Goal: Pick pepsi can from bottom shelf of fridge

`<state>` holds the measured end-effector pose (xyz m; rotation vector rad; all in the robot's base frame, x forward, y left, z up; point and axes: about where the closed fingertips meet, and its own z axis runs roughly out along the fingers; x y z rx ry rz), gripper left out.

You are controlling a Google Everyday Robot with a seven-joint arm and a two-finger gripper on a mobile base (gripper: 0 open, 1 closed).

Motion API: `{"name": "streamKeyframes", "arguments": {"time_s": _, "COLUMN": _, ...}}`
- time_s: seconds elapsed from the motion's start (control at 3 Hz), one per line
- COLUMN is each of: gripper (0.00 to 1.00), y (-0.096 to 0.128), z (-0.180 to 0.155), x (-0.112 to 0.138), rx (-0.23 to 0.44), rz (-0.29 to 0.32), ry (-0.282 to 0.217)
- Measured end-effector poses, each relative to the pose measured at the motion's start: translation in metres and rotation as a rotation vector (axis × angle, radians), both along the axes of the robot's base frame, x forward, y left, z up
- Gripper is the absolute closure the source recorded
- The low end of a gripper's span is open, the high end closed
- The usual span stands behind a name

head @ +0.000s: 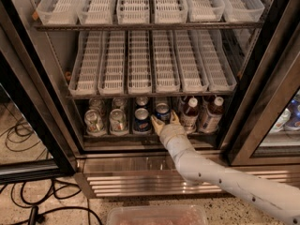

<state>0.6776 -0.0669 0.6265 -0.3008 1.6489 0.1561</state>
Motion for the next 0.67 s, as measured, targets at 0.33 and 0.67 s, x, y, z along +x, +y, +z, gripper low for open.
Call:
{"name": "streamKeyframes", "arguments": {"time_s": 0.33, "gripper": 1.00, "y": 0.0090, "z": 0.0128, "x": 0.0030, "rx": 0.046, "rz": 0.051, "ry": 0.026}}
{"name": "streamKeyframes", "arguments": {"time_s": 0.67, "gripper": 1.00, "y": 0.0114, "z": 0.0201, "x": -0.0004, "rx": 0.033, "rz": 0.098, "ry": 0.061}}
